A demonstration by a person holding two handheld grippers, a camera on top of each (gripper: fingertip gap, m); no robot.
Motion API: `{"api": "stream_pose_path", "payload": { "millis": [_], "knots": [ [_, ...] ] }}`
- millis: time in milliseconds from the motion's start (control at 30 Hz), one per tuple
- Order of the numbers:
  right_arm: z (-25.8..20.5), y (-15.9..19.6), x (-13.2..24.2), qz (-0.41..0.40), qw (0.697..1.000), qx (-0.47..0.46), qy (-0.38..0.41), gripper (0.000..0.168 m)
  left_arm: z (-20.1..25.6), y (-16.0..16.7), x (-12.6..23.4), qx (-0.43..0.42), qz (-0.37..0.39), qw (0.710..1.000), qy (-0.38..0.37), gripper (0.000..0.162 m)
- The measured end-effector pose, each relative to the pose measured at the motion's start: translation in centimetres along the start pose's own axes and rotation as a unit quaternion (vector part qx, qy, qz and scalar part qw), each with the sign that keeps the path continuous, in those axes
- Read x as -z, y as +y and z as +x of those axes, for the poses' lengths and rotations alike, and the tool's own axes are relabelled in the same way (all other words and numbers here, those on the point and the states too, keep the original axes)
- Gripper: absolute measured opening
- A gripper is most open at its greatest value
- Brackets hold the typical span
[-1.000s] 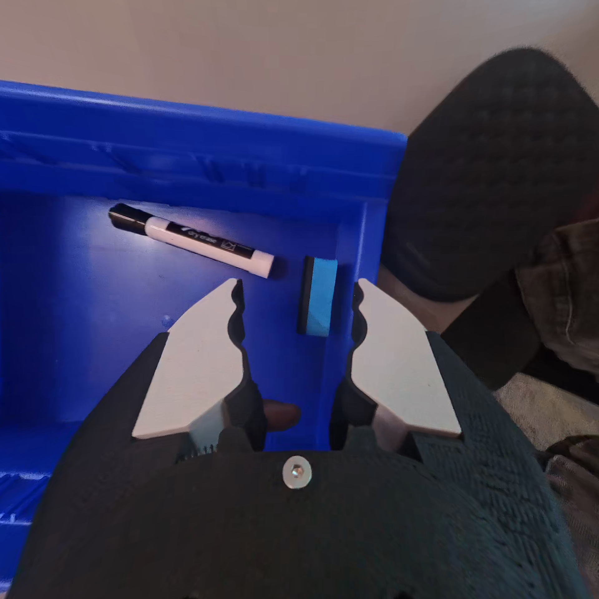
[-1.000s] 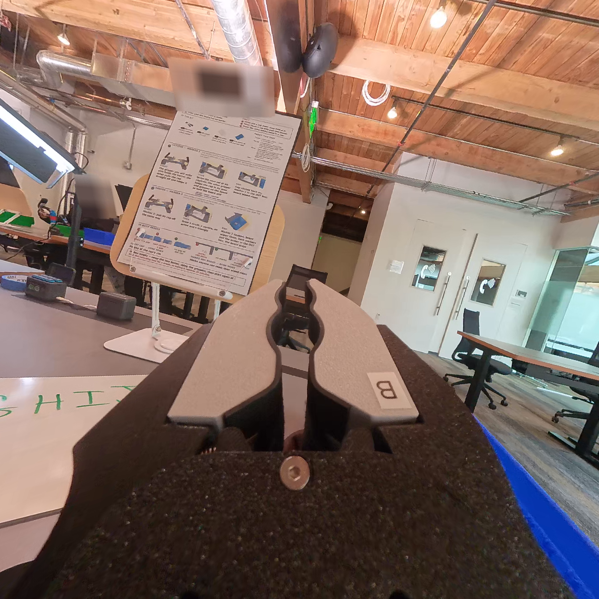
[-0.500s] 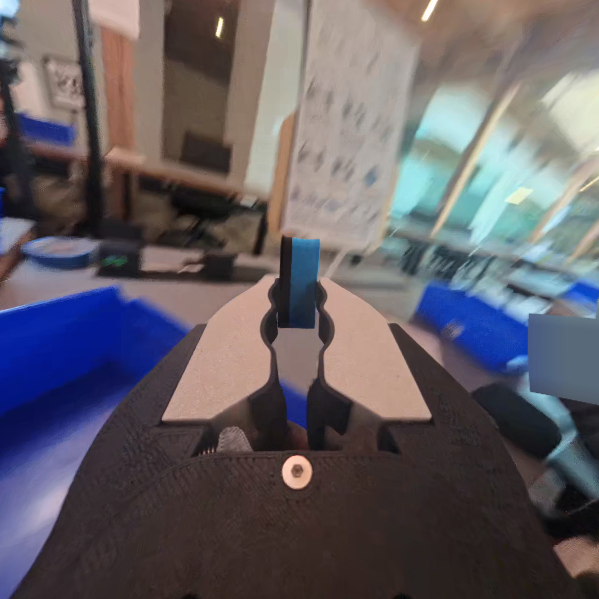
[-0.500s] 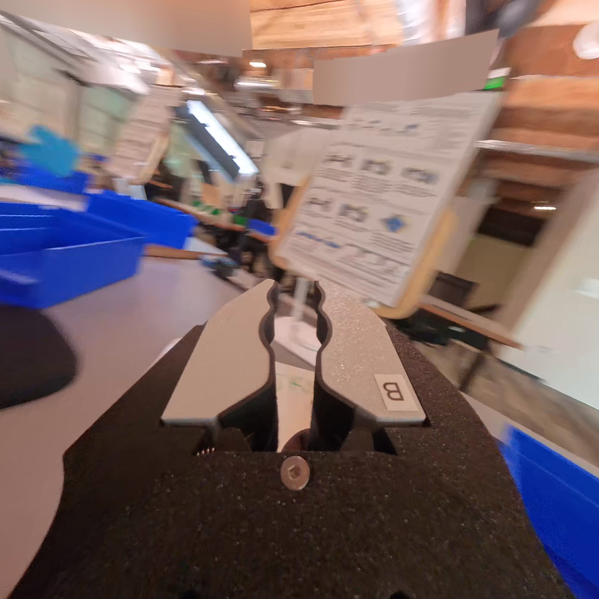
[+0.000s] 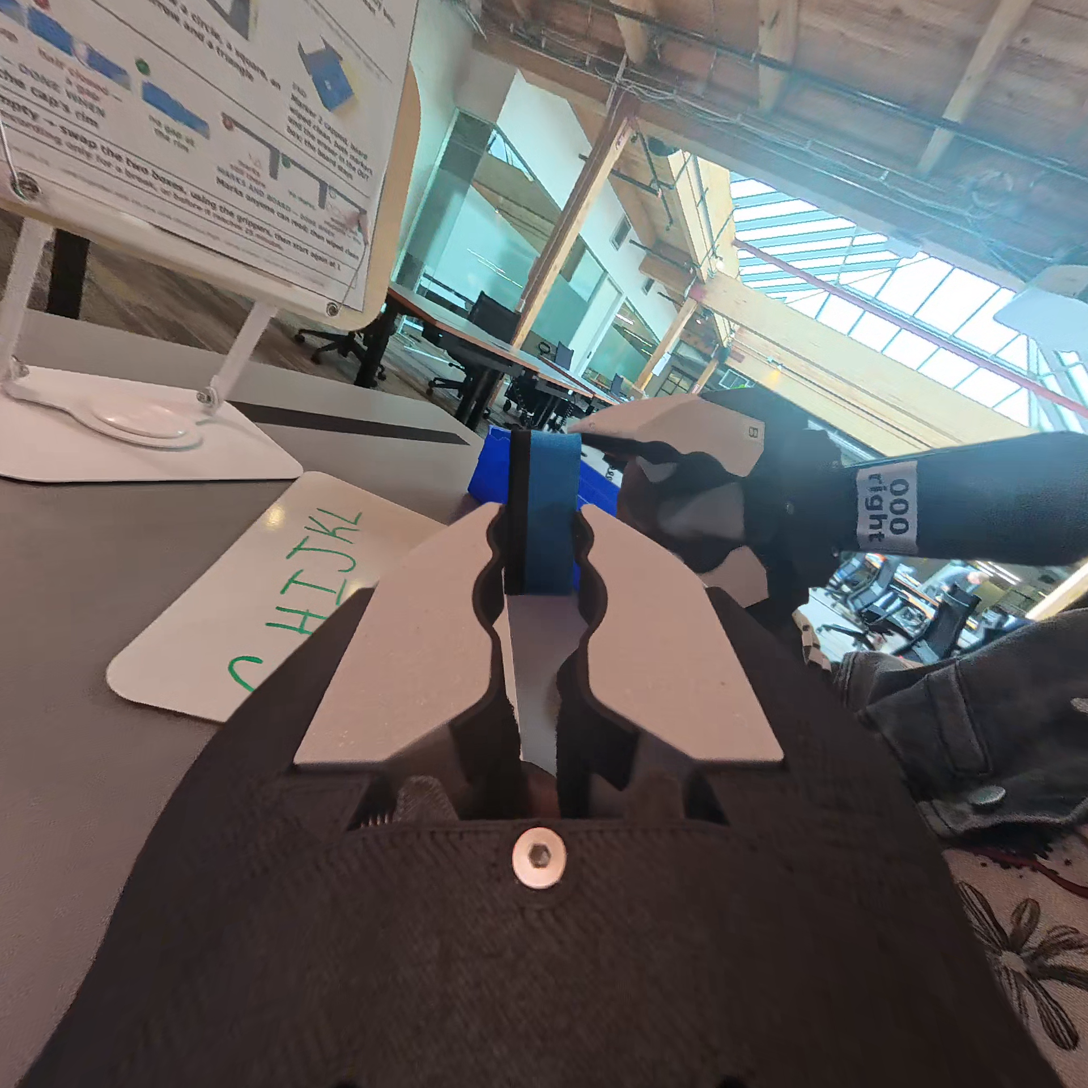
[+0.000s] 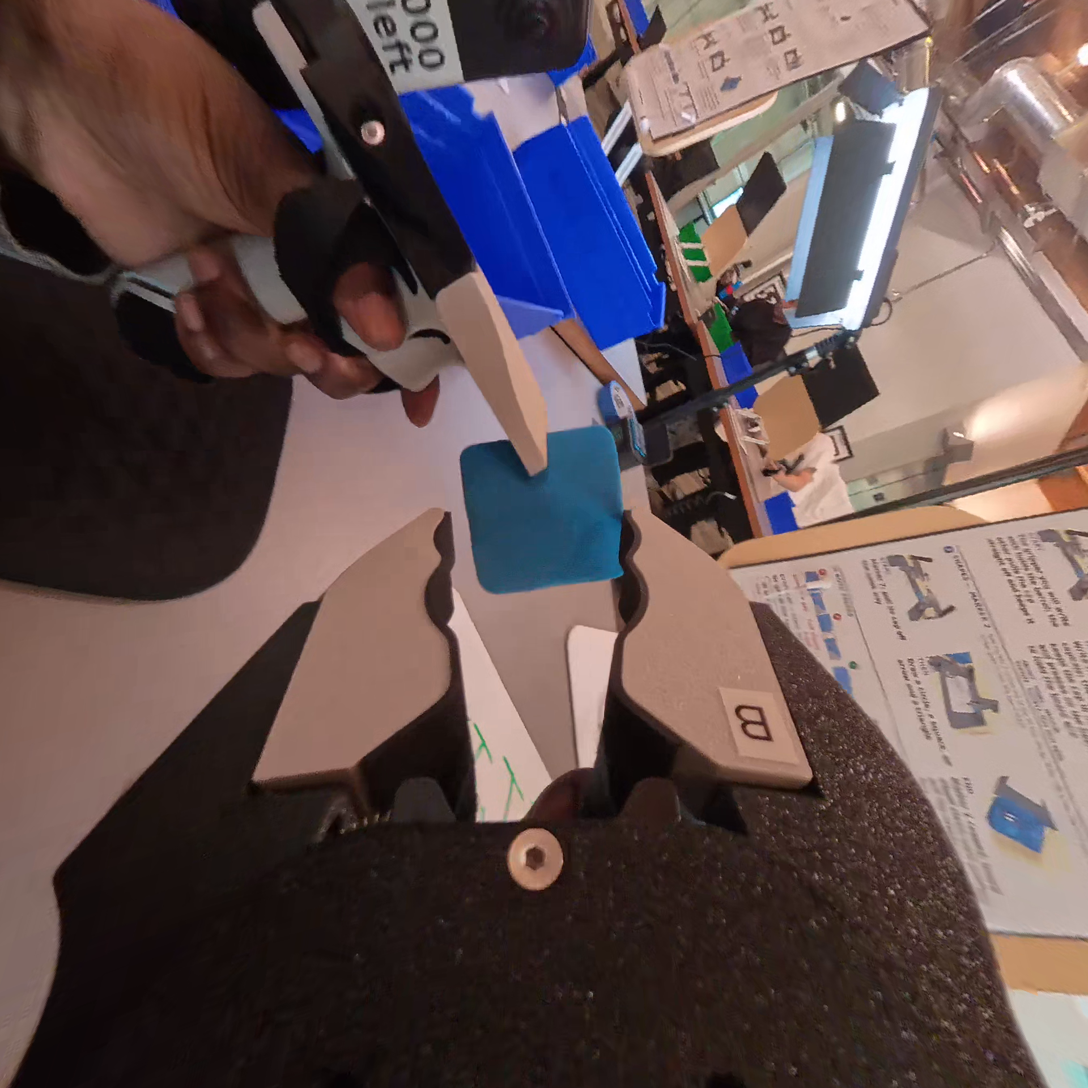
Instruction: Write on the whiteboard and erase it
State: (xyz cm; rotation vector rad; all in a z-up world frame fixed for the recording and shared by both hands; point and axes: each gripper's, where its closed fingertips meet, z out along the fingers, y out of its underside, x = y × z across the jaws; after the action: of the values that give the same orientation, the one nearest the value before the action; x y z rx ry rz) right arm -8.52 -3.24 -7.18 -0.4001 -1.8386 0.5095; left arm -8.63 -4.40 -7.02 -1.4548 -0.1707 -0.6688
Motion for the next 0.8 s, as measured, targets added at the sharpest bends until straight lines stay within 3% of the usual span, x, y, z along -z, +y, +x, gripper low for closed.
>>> {"api": "stream_pose_path", "payload": {
  "millis": [300,433,500,567,633,733,800],
  "knots": [
    [-0.3,1.6,-0.4,-0.041,0.998,0.051,0.008,0.051,-0.7,1.2,-1.2,0.022,-0.019,1.000,0.010,0.021],
    [-0.9,2.8,0.0,-0.048,0.998,0.023,-0.028,0.050,-1.2,2.2,-1.7,0.017,-0.054,0.998,0.020,0.021],
    [-1.3,4.2,0.4,-0.054,0.995,-0.048,-0.074,0.049,-1.8,3.4,-1.8,-0.030,-0.120,0.992,0.029,0.026],
    [-1.7,7.6,0.8,-0.101,0.980,-0.121,-0.119,0.049,-5.6,5.4,-1.3,-0.132,-0.223,0.964,-0.061,0.053],
    [-2.9,10.4,1.1,-0.133,0.957,-0.187,-0.177,0.049,-9.1,7.6,-0.4,-0.218,-0.333,0.909,-0.119,0.076],
    [-4.9,13.2,0.5,-0.161,0.922,-0.249,-0.249,0.049,-11.6,9.4,-1.4,-0.244,-0.405,0.873,-0.121,0.061],
    [-5.9,14.7,-0.2,-0.184,0.909,-0.256,-0.274,0.049,-13.4,9.7,-2.3,-0.261,-0.424,0.859,-0.123,0.035]
  ]
}}
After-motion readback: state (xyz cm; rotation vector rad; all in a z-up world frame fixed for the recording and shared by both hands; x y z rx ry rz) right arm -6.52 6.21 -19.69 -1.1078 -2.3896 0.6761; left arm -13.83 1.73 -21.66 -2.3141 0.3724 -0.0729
